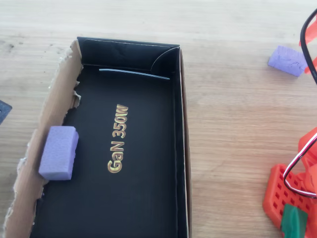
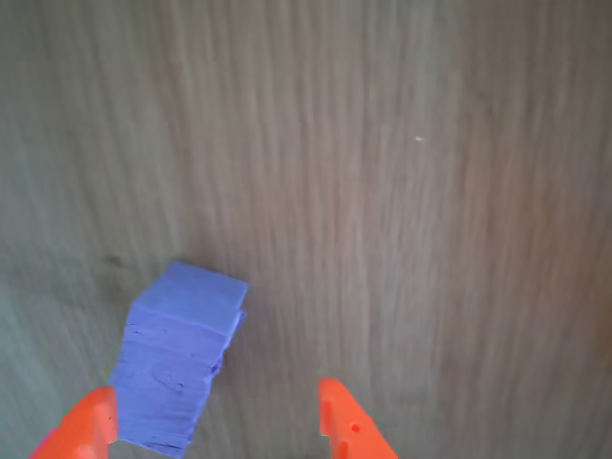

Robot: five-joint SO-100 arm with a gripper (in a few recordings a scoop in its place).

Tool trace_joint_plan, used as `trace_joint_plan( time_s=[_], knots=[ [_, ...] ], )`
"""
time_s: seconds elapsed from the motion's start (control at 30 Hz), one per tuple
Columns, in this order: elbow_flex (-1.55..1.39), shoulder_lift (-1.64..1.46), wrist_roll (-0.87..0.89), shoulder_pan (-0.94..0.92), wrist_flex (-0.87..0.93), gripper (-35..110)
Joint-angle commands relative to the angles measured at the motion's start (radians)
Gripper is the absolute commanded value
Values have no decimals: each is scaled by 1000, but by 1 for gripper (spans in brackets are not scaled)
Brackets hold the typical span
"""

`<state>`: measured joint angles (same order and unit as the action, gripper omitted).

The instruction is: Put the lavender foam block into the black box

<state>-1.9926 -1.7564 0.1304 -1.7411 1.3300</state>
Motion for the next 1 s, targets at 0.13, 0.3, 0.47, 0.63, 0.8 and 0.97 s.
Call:
trace_joint_plan(
  time_s=[0.13,0.3,0.47,0.63,0.8,0.97],
  knots=[
    [-6,-12,-2,-8,-58,27],
    [-3,23,-8,-5,-100,27],
    [3,58,-5,2,-133,28],
    [8,80,-3,5,-153,28],
    [17,114,-6,9,-193,28],
    [21,147,-14,15,-242,22]
  ],
)
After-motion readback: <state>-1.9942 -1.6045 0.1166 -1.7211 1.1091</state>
